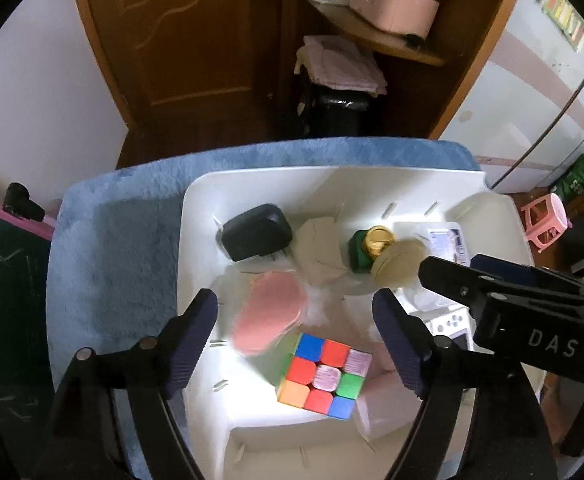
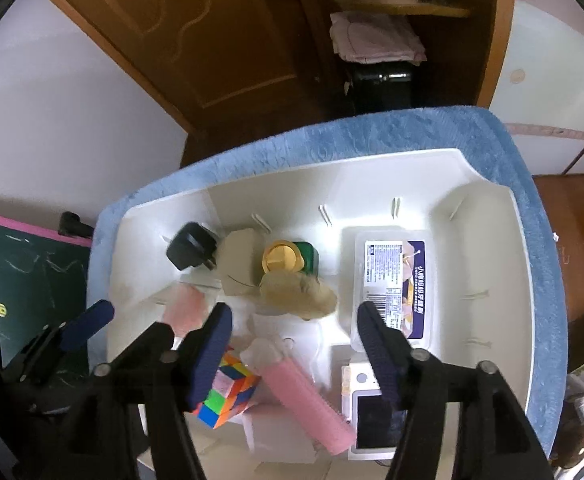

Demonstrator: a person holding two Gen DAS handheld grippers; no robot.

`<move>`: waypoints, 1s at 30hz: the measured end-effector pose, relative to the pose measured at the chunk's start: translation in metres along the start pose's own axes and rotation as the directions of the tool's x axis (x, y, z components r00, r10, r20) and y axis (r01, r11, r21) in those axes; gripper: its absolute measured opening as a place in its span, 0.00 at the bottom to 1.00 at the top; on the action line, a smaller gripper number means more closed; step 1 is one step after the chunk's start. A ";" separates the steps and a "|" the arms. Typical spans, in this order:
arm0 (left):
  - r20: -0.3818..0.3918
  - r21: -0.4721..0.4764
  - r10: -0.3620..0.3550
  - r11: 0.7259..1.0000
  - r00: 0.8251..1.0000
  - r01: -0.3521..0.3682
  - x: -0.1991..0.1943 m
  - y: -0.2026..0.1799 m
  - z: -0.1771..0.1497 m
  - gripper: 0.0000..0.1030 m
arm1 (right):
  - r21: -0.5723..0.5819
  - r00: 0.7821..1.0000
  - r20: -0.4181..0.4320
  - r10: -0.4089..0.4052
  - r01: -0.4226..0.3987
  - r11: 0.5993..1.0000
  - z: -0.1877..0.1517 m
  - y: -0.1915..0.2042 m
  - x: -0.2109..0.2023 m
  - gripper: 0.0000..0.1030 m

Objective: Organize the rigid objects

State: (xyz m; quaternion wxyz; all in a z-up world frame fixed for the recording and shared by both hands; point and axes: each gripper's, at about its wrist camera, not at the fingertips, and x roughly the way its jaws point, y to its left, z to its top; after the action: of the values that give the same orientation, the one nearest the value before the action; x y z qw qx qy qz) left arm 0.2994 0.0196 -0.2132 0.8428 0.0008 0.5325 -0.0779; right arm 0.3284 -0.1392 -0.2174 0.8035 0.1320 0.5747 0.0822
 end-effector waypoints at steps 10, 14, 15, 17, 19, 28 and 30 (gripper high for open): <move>0.051 0.019 0.030 0.999 0.998 -0.031 -0.048 -0.016 -0.014 0.80 | -0.038 0.998 0.062 0.011 -0.009 0.999 -0.020 0.004 -0.050 0.65; 0.076 0.019 0.041 0.999 0.996 -0.042 -0.075 -0.023 -0.026 0.80 | -0.059 0.995 0.103 0.005 0.001 0.998 -0.037 0.005 -0.081 0.65; 0.083 0.017 0.045 0.999 0.996 -0.046 -0.083 -0.024 -0.030 0.80 | -0.063 0.993 0.115 0.003 0.005 0.998 -0.042 0.005 -0.090 0.65; 0.093 0.010 0.052 0.999 0.994 -0.053 -0.098 -0.027 -0.038 0.80 | -0.068 0.991 0.131 -0.001 0.010 0.998 -0.054 0.005 -0.107 0.65; 0.102 -0.003 0.062 0.998 0.993 -0.062 -0.116 -0.029 -0.049 0.80 | -0.069 0.990 0.142 -0.007 0.017 0.997 -0.066 0.003 -0.121 0.65; 0.136 -0.065 0.108 0.993 0.985 -0.100 -0.190 -0.032 -0.106 0.80 | -0.119 0.980 0.199 -0.032 0.057 0.991 -0.147 0.007 -0.195 0.66; 0.146 -0.090 0.106 0.992 0.984 -0.094 -0.202 -0.031 -0.116 0.80 | -0.129 0.976 0.215 -0.038 0.067 0.989 -0.165 0.009 -0.212 0.69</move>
State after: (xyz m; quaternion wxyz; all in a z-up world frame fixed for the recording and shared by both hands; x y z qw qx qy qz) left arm 0.1059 0.0256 -0.0794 0.8827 -0.0131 0.4696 -0.0133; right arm 0.1031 -0.1712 -0.0739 0.8692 0.0697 0.4820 0.0852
